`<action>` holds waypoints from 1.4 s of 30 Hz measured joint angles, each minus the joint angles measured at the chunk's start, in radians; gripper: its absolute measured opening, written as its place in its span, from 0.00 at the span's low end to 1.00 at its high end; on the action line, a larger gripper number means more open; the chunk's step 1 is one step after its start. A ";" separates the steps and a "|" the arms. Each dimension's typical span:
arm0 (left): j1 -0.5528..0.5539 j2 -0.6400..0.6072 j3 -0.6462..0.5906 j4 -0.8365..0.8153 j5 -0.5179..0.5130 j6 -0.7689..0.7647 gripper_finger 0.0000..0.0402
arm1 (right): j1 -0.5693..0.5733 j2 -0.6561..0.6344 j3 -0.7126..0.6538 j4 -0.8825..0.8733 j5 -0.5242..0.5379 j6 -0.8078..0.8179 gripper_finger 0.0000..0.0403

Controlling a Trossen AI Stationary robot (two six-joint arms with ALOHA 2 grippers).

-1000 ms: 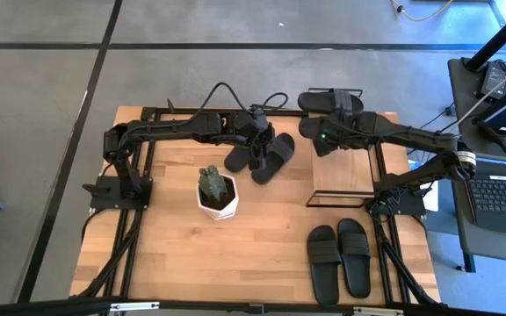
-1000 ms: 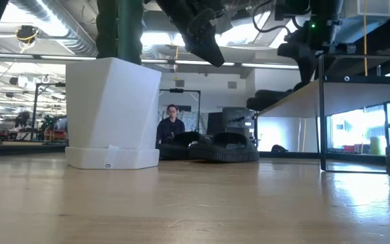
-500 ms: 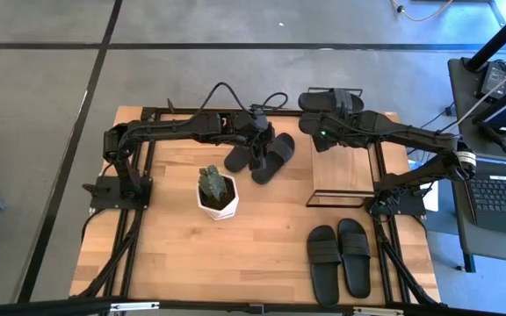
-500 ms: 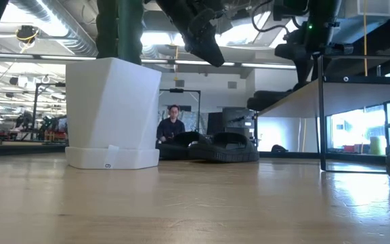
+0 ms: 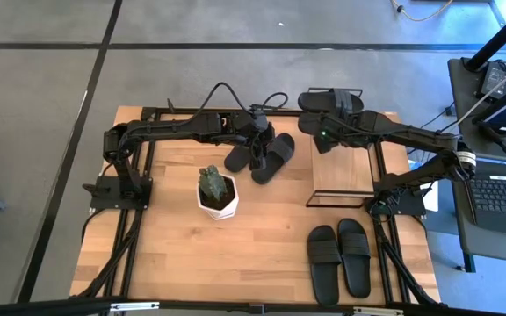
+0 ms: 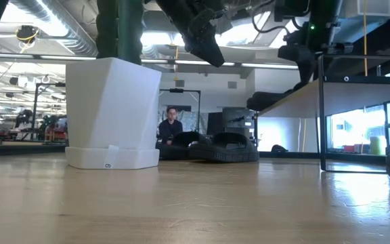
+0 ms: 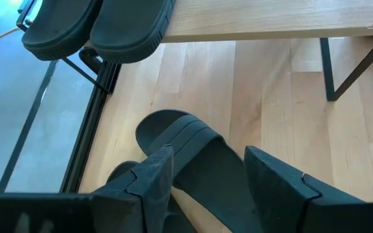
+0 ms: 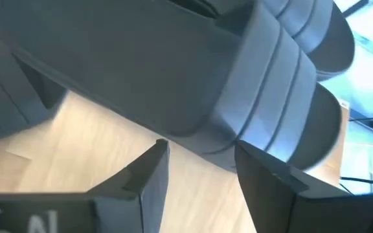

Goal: Pick and place slides into the shelf
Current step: Put the black slide on the shelf

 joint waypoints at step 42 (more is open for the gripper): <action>0.000 -0.001 0.000 -0.106 -0.143 0.102 0.45 | 0.549 -0.046 0.264 -0.027 0.052 -0.135 0.44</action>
